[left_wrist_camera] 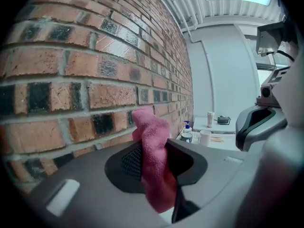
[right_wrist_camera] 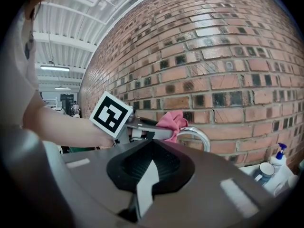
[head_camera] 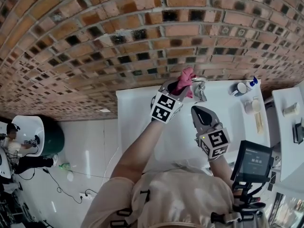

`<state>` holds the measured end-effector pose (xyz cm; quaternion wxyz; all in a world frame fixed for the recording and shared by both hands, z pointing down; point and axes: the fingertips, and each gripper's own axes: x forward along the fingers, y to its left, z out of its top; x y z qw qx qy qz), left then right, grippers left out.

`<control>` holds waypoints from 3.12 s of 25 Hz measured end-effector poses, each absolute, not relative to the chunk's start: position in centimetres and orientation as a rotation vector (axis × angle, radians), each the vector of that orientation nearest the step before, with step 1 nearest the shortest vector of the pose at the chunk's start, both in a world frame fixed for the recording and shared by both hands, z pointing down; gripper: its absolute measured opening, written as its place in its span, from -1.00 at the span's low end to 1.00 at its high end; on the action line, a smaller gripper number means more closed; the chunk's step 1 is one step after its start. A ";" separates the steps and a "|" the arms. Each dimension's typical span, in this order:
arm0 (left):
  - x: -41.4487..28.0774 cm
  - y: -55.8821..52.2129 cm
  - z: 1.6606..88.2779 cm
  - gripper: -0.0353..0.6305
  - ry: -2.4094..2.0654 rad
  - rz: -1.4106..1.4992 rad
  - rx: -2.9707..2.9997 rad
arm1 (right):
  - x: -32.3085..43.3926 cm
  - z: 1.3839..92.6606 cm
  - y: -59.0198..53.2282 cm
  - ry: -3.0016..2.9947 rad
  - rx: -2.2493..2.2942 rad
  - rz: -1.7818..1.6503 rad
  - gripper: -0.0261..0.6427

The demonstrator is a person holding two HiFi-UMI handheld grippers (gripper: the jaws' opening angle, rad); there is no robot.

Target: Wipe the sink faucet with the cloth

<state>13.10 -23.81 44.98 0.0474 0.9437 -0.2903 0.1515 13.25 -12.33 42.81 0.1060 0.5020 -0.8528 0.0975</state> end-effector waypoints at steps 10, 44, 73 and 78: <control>8.4 -22.6 53.4 -0.56 -0.967 0.644 2.636 | 12.8 43.4 -11.9 -2.506 1.459 0.292 -0.94; 13.5 -21.7 43.3 -0.53 -1.017 0.231 2.843 | 13.0 40.3 -11.5 -2.565 1.497 0.214 -0.94; 23.3 -21.1 52.7 -0.55 -0.667 0.499 2.865 | 23.0 41.8 -13.2 -2.353 1.760 0.198 -0.94; 23.4 -21.0 47.2 -0.55 -0.713 0.384 2.953 | 24.1 43.1 -13.5 -2.307 1.782 0.229 -0.94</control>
